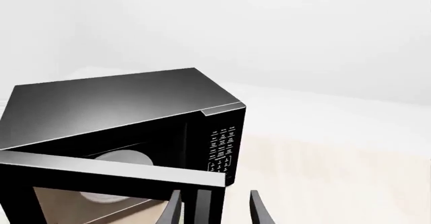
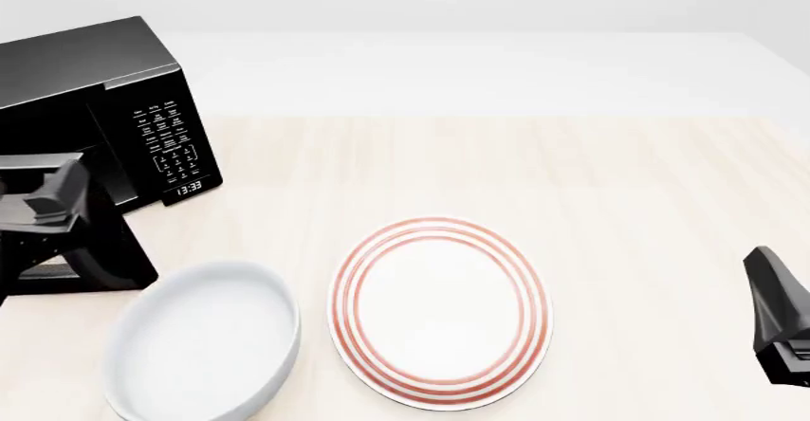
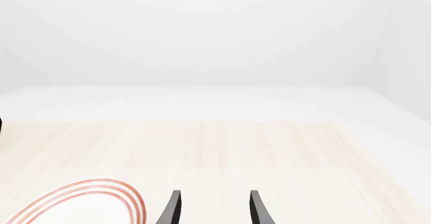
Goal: Open the microwave.
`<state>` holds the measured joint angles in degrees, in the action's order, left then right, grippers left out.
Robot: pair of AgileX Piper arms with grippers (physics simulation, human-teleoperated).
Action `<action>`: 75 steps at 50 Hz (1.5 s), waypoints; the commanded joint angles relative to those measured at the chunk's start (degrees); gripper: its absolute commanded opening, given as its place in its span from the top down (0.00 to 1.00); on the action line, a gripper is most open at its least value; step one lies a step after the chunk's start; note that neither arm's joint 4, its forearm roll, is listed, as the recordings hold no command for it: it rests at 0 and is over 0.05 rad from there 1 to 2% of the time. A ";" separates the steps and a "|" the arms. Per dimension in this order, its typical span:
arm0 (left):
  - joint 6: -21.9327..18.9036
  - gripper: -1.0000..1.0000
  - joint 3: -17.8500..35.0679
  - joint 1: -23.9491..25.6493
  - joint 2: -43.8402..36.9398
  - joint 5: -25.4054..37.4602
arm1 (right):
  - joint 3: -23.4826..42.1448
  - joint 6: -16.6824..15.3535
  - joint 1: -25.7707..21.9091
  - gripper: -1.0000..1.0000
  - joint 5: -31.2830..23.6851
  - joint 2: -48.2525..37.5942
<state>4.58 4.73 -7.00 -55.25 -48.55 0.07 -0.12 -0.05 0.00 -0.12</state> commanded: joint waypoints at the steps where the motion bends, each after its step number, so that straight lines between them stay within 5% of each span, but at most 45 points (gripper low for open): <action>1: -0.30 0.00 0.04 -0.10 7.75 7.07 | 0.00 0.00 0.00 0.00 0.00 0.00; 17: -1.39 0.00 0.64 0.28 16.42 15.22 | 0.00 0.00 0.00 0.00 0.00 0.00; 35: -4.25 0.00 7.19 1.23 26.58 30.25 | 0.00 0.00 0.00 0.00 0.00 0.00; 49: -6.89 0.00 15.19 2.13 26.74 39.30 | 0.00 0.00 0.00 0.00 0.00 0.00; 56: -7.42 0.00 16.33 2.96 25.77 37.58 | 0.00 0.00 0.00 0.00 0.00 0.00; 60: -7.82 0.00 21.50 3.73 23.49 40.29 | 0.00 0.00 0.00 0.00 0.00 0.00; 62: -8.79 0.00 18.40 3.69 22.11 36.25 | 0.00 0.00 0.00 0.00 0.00 0.00; 64: -8.72 0.00 22.80 3.57 21.96 40.48 | 0.00 0.00 0.00 0.00 0.00 0.00; 66: -9.02 0.00 20.00 3.67 20.34 36.63 | 0.00 0.00 0.00 0.00 0.00 0.00; 75: -10.20 0.00 23.38 2.15 15.16 36.75 | 0.00 0.00 0.00 0.00 0.00 0.00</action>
<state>-4.50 25.16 -3.79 -36.01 -11.90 0.07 -0.12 -0.05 0.00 -0.12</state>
